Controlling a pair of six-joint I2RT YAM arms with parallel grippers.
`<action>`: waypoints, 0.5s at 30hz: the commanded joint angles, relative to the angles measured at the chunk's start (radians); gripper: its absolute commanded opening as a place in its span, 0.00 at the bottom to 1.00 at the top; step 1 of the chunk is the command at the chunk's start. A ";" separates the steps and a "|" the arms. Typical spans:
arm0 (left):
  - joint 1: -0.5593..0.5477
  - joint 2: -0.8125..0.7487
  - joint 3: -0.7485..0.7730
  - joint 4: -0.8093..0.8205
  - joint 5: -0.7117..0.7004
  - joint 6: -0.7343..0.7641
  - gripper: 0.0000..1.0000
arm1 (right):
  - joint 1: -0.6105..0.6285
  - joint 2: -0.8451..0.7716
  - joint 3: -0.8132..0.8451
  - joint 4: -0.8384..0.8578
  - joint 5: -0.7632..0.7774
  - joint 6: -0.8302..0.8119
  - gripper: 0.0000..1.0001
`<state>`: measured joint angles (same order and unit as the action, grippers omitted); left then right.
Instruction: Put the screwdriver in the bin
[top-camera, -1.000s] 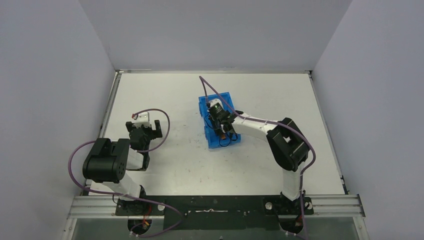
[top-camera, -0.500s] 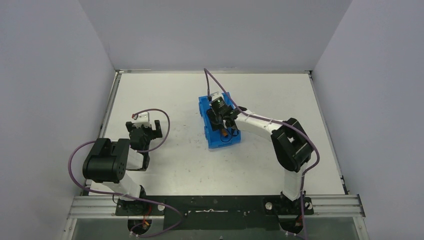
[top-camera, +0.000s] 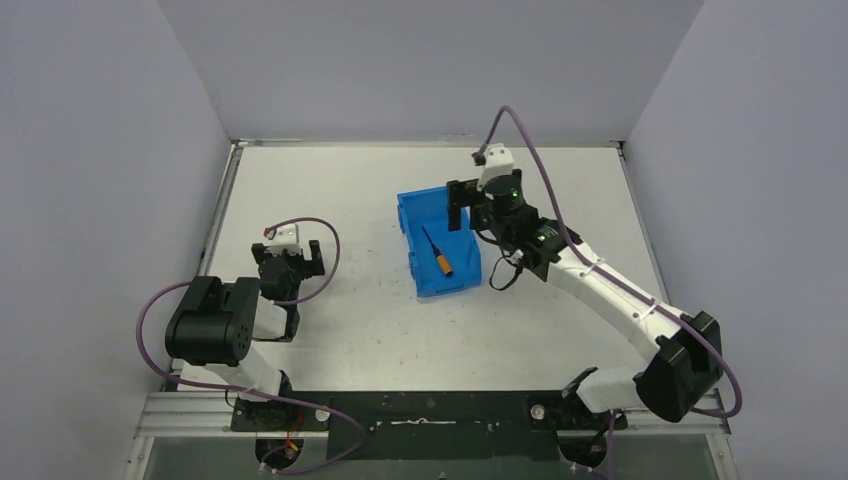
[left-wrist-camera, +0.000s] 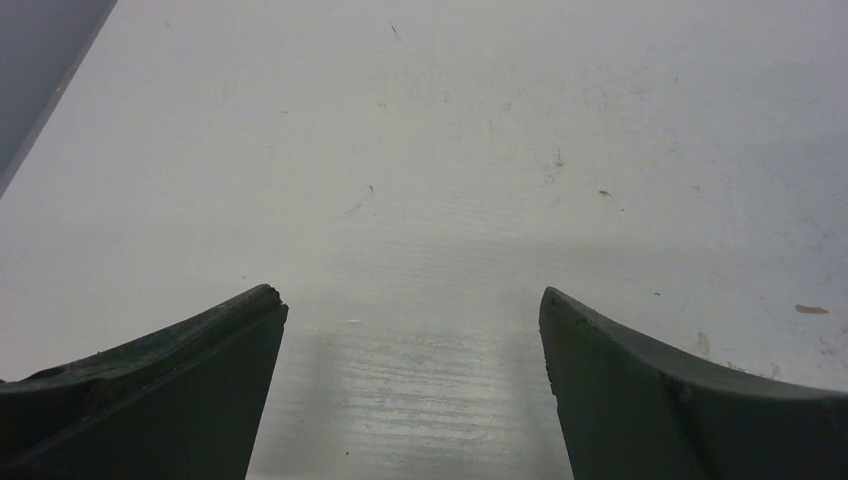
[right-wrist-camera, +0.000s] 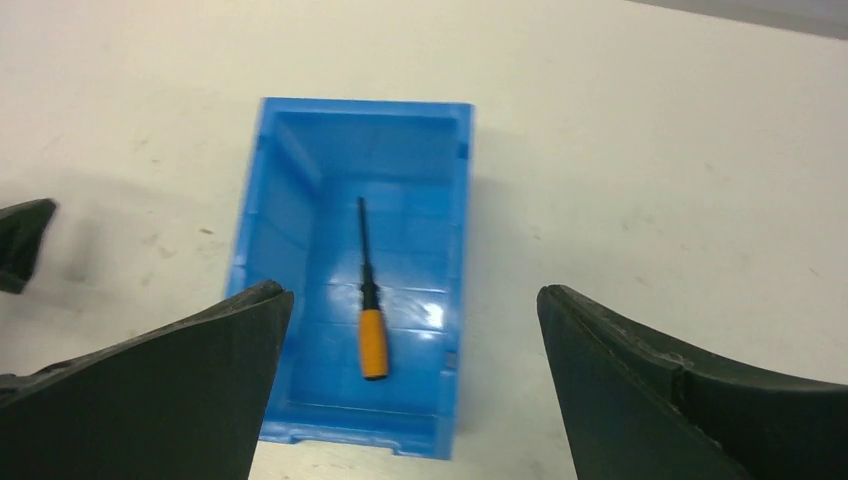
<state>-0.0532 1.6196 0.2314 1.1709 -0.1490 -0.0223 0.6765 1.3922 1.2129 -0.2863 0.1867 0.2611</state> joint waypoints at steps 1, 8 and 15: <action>-0.004 -0.007 0.022 0.042 0.010 -0.005 0.97 | -0.114 -0.124 -0.181 0.122 0.066 -0.014 1.00; -0.004 -0.009 0.022 0.042 0.011 -0.004 0.97 | -0.335 -0.290 -0.458 0.326 0.064 0.023 1.00; -0.004 -0.009 0.022 0.043 0.011 -0.004 0.97 | -0.521 -0.380 -0.726 0.617 -0.027 0.032 1.00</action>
<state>-0.0532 1.6196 0.2310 1.1709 -0.1490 -0.0219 0.2131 1.0603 0.5873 0.0589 0.2016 0.2802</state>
